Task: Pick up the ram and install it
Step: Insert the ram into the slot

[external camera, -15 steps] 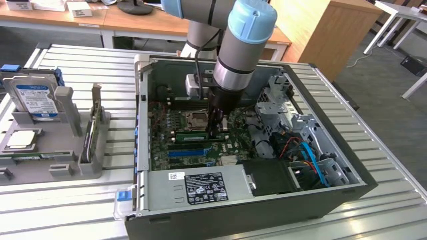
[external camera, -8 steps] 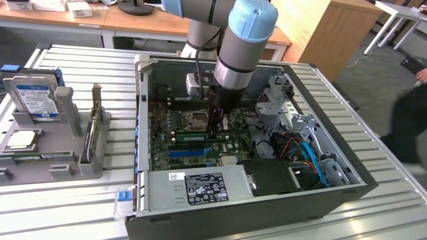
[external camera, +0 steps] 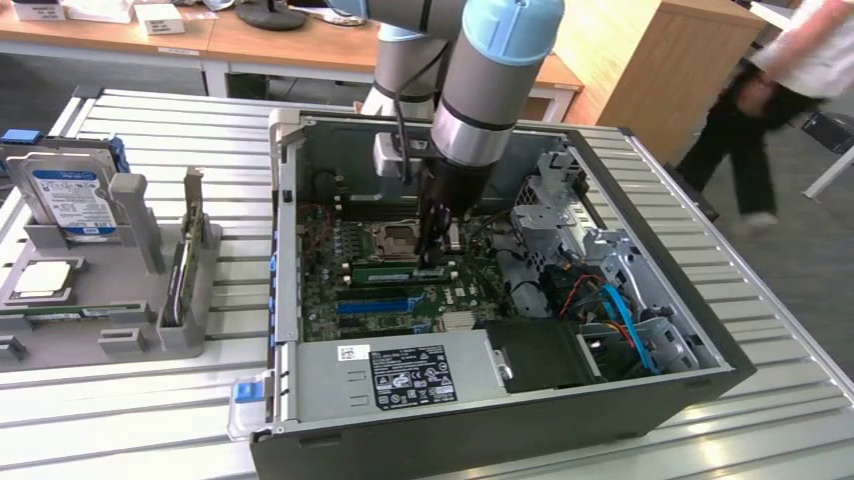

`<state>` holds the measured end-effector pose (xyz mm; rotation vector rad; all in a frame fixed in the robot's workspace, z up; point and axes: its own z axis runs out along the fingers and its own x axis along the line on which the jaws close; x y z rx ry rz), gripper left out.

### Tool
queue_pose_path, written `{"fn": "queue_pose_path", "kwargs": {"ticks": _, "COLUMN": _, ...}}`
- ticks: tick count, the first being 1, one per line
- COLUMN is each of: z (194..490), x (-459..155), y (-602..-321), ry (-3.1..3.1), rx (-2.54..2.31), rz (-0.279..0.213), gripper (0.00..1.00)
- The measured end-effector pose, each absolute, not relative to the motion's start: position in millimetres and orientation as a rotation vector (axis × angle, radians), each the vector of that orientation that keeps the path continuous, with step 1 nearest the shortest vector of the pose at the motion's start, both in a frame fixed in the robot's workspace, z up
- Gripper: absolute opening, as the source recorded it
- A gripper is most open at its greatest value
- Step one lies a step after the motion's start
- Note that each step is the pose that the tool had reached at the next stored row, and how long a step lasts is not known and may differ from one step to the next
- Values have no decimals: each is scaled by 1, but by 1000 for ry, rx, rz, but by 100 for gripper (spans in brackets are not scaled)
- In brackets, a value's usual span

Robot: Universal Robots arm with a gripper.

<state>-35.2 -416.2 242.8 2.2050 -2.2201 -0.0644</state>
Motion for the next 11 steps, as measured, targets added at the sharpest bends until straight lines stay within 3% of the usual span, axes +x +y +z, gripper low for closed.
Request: {"fn": "queue_pose_path", "kwargs": {"ticks": 11, "z": 264, "x": -35, "y": -416, "ry": -2220, "rx": 2205, "rz": -64, "gripper": 31}}
